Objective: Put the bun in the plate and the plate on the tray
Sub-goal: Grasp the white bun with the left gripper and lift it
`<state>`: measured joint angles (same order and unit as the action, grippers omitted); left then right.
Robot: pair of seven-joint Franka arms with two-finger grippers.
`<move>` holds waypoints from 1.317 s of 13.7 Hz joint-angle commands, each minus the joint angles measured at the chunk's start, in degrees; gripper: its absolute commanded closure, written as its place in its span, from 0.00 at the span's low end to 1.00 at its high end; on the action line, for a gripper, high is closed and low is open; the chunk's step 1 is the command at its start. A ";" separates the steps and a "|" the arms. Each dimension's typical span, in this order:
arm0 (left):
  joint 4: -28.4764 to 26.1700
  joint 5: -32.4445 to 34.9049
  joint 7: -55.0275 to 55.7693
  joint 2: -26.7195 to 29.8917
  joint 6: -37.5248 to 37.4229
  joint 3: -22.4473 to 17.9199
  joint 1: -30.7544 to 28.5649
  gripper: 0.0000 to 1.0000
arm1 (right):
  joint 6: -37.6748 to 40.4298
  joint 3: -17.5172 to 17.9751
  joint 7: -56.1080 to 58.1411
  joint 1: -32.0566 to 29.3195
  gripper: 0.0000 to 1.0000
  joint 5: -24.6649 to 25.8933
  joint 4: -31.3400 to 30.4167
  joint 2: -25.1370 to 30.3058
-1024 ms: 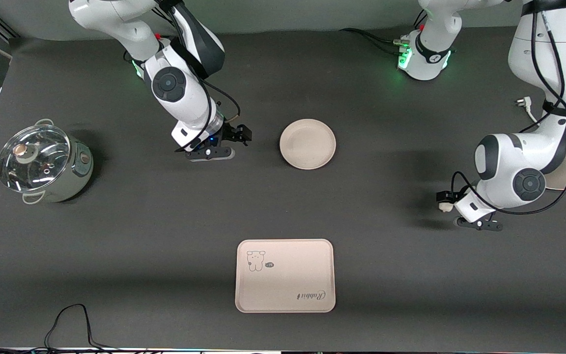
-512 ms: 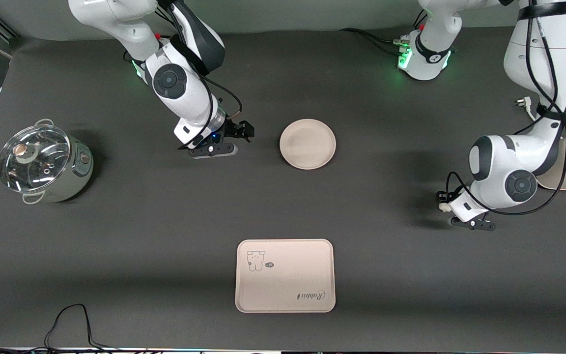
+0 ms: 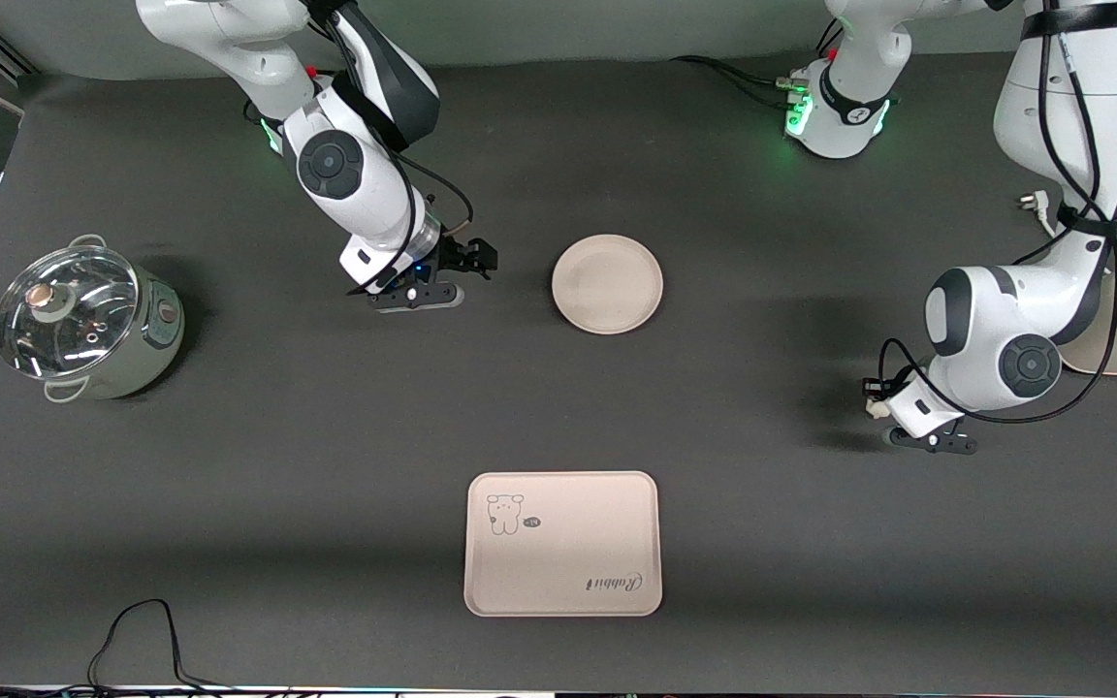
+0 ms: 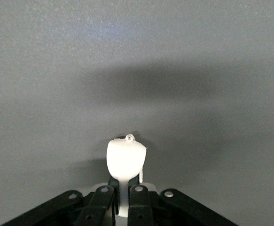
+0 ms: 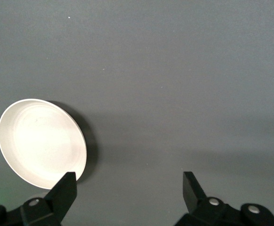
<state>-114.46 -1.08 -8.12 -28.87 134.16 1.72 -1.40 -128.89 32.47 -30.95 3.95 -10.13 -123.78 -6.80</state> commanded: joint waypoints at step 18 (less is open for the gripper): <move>15.11 -0.68 60.59 13.99 -25.82 30.00 9.12 1.00 | -0.66 0.75 -0.08 -0.17 0.00 0.46 -1.72 1.61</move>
<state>-91.42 -2.01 49.37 -19.65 103.33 31.10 6.24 -129.03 33.07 -30.95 3.95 -10.10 -124.56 -6.66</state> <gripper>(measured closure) 0.925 0.000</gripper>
